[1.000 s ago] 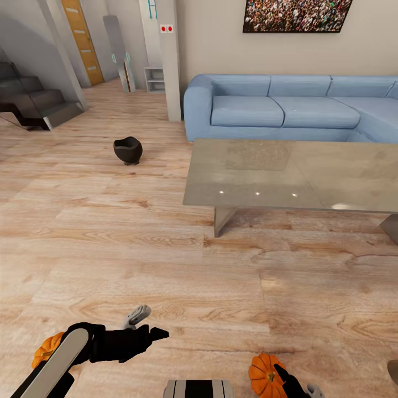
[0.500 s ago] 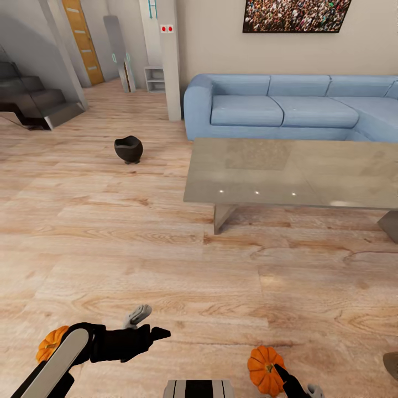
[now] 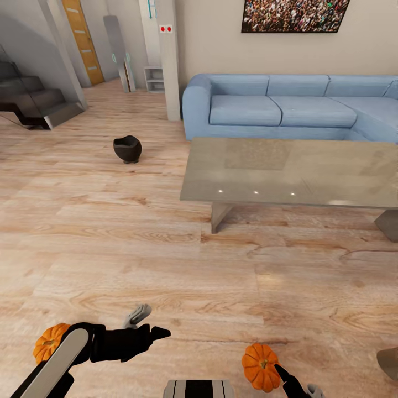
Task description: Place each of the two pumpkins and all three candles from the living room inside a cabinet in the living room (use any cabinet), then make sure every cabinet is closed, and position the cauldron so it is next to a table in the living room.
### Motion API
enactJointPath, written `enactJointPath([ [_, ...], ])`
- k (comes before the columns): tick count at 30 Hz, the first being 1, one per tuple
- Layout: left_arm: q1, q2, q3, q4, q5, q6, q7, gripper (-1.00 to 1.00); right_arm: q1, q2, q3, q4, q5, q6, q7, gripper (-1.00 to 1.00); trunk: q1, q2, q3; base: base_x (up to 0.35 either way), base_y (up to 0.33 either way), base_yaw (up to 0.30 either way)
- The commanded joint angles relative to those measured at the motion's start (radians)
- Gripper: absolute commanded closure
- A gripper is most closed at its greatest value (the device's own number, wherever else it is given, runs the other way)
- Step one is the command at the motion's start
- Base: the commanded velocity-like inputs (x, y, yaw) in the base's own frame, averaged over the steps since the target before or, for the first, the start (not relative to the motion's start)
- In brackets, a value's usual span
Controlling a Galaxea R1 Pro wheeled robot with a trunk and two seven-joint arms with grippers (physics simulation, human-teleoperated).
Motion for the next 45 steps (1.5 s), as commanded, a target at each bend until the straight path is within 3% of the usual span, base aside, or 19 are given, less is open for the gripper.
enactJointPath([
  [1,-0.001,0.001,-0.001,-0.001,0.011,0.0,0.008,-1.0,0.0,0.0,0.008,0.001,-0.009,-0.001,0.003,-1.0,0.0,0.0,-0.001,-0.004,-0.008,0.0],
  [27,-0.001,0.004,-0.001,-0.002,0.011,0.0,-0.022,-1.0,0.0,0.002,0.008,-0.001,-0.008,-0.001,0.005,-1.0,0.008,-0.005,-0.074,0.0,-0.001,0.0],
  [45,-0.001,0.004,-0.006,-0.001,0.01,0.0,-0.022,-1.0,0.0,0.002,0.008,-0.001,-0.008,-0.001,0.005,-1.0,0.008,-0.005,-0.074,0.026,0.009,0.0],
])
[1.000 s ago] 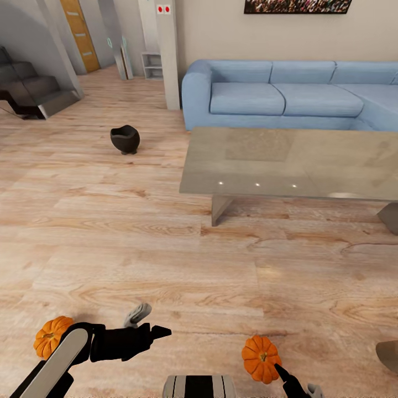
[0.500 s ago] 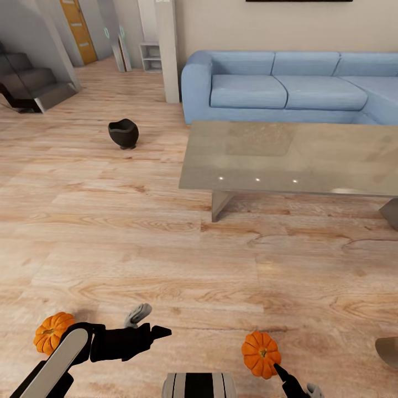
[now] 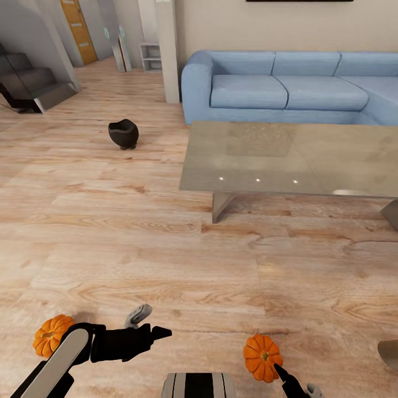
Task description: Place each of the two pumpkins and all three candles from the living room inside a cabinet in the living room (use any cabinet), then make sure every cabinet is closed, and position the cauldron so it is next to a table in the living room.
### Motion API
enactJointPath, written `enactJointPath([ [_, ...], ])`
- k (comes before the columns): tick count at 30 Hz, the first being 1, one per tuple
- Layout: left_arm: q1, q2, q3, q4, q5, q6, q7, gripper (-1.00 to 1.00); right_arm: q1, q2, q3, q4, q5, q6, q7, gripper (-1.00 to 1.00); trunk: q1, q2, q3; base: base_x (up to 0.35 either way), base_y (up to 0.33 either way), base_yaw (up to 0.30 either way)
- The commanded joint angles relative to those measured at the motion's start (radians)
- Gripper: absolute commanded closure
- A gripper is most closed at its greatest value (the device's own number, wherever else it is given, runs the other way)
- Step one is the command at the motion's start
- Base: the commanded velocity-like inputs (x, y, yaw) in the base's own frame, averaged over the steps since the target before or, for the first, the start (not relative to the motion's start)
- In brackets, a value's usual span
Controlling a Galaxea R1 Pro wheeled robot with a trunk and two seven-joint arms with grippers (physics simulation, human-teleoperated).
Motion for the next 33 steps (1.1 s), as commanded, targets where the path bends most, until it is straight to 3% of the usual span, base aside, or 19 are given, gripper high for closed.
enactJointPath([
  [1,-0.001,0.001,-0.001,-0.001,0.01,0.0,0.01,-1.0,0.0,-0.001,0.008,0.001,-0.009,-0.001,0.003,-1.0,0.0,0.0,-0.001,0.022,0.007,0.0],
  [33,-0.001,0.0,0.001,-0.001,0.01,0.0,0.01,-1.0,0.0,-0.001,0.008,0.001,-0.009,-0.001,0.003,-1.0,0.0,0.0,-0.001,0.027,0.0,0.0],
])
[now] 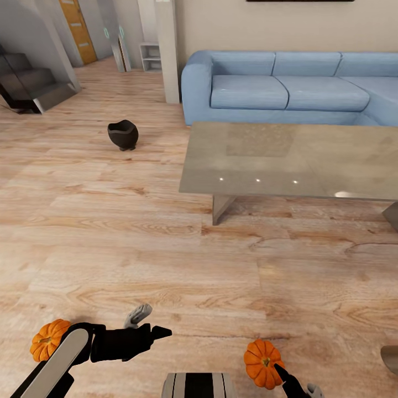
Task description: Place each of the two pumpkins and all three candles from the living room inside a cabinet in the living room (use any cabinet), then make sure every cabinet is closed, and position the cauldron so it is next to a table in the living room.
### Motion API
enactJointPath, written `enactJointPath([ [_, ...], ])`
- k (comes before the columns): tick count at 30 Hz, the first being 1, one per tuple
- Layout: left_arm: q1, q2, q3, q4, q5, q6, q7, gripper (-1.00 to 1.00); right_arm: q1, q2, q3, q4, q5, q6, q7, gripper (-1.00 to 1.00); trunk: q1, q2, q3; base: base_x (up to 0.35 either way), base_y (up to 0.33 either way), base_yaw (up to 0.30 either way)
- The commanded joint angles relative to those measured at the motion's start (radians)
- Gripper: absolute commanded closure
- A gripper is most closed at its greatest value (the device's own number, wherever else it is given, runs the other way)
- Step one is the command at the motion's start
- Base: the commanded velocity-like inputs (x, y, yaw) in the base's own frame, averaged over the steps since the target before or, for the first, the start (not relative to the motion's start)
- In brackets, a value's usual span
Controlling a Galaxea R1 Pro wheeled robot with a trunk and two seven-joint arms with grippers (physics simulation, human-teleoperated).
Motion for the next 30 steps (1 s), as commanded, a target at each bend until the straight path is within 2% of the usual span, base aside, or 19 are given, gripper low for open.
enactJointPath([
  [1,-0.001,0.0,-0.001,-0.001,0.011,0.0,0.01,-1.0,0.0,0.0,0.008,0.001,-0.009,-0.001,0.003,-1.0,0.0,0.0,-0.005,0.0,0.0,0.0],
  [6,-0.001,0.0,0.001,-0.001,0.01,0.0,0.01,-1.0,0.0,0.0,0.008,0.001,-0.009,-0.001,0.003,-1.0,0.001,-0.001,-0.008,0.0,0.0,0.0],
  [11,-0.001,0.0,0.001,-0.001,0.01,0.0,0.01,-1.0,0.0,0.0,0.008,0.001,-0.009,-0.001,0.003,-1.0,0.003,-0.002,-0.028,0.0,0.0,0.0],
  [20,-0.001,0.0,0.001,-0.001,0.01,0.0,0.01,-1.0,0.0,0.0,0.008,0.001,-0.009,-0.001,0.003,-1.0,0.005,-0.003,-0.047,0.0,0.0,0.0],
  [30,-0.001,0.0,0.0,-0.001,0.011,0.0,0.01,-1.0,0.0,0.0,0.008,0.001,-0.009,-0.001,0.003,-1.0,0.005,-0.003,-0.047,0.006,0.002,0.0],
])
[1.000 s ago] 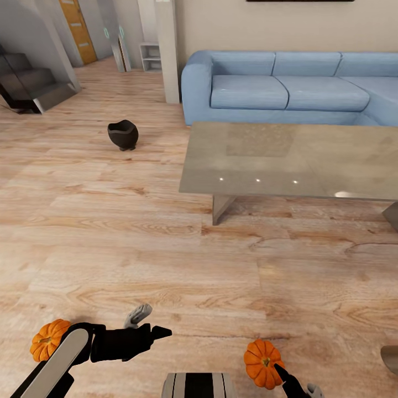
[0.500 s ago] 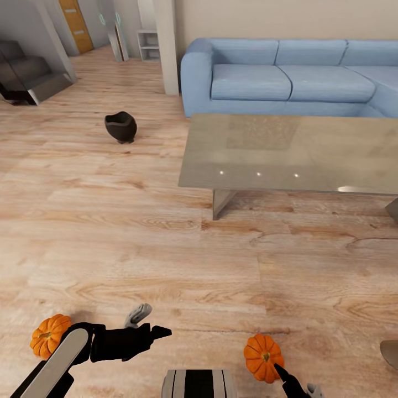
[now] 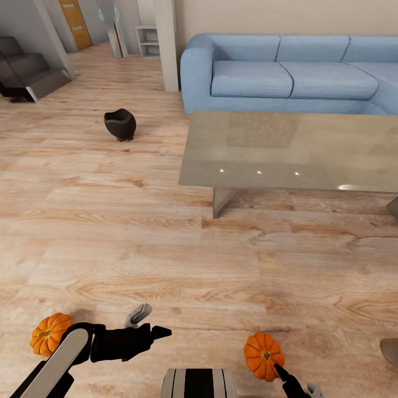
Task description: Place each of the two pumpkins and all three candles from the living room inside a cabinet in the living room (use any cabinet), then make sure every cabinet is closed, and position the cauldron so it is next to a table in the living room.
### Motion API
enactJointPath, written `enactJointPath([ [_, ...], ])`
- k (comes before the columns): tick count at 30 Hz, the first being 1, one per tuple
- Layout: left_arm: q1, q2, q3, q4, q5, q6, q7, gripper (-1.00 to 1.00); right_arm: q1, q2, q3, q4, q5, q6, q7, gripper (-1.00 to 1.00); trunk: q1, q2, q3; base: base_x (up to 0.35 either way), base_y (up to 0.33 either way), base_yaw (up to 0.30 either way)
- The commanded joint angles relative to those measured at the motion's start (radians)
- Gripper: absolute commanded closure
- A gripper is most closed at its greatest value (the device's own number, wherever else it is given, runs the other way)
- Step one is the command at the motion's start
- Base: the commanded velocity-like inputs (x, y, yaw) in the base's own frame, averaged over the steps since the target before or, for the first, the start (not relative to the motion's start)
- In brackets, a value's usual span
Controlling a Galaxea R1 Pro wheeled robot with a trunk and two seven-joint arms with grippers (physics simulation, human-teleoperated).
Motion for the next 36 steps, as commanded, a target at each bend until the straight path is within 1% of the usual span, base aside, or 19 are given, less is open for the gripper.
enactJointPath([
  [1,-0.001,0.001,-0.002,-0.001,0.01,0.0,0.01,-1.0,0.0,0.0,0.008,0.001,-0.009,-0.001,0.003,-1.0,0.0,0.0,-0.001,0.096,0.039,0.0],
  [19,-0.001,0.0,-0.015,0.0,0.01,0.0,0.012,-1.0,0.0,0.0,0.008,0.001,-0.009,-0.001,0.003,-1.0,0.0,0.0,-0.001,0.078,0.02,0.0],
  [32,-0.001,0.0,-0.009,-0.001,0.01,0.0,0.011,-1.0,0.0,0.001,0.008,0.001,-0.009,-0.001,0.003,-1.0,0.0,0.0,-0.001,0.017,0.004,0.0],
  [34,-0.001,0.0,-0.009,-0.001,0.01,0.0,0.011,-1.0,0.0,0.001,0.008,0.001,-0.009,-0.001,0.003,-1.0,0.001,-0.001,-0.008,0.0,0.0,0.0],
  [36,-0.001,0.0,-0.009,-0.001,0.01,0.0,0.011,-1.0,0.0,0.001,0.008,0.001,-0.009,-0.001,0.003,-1.0,0.001,-0.001,-0.008,0.0,0.0,0.0],
])
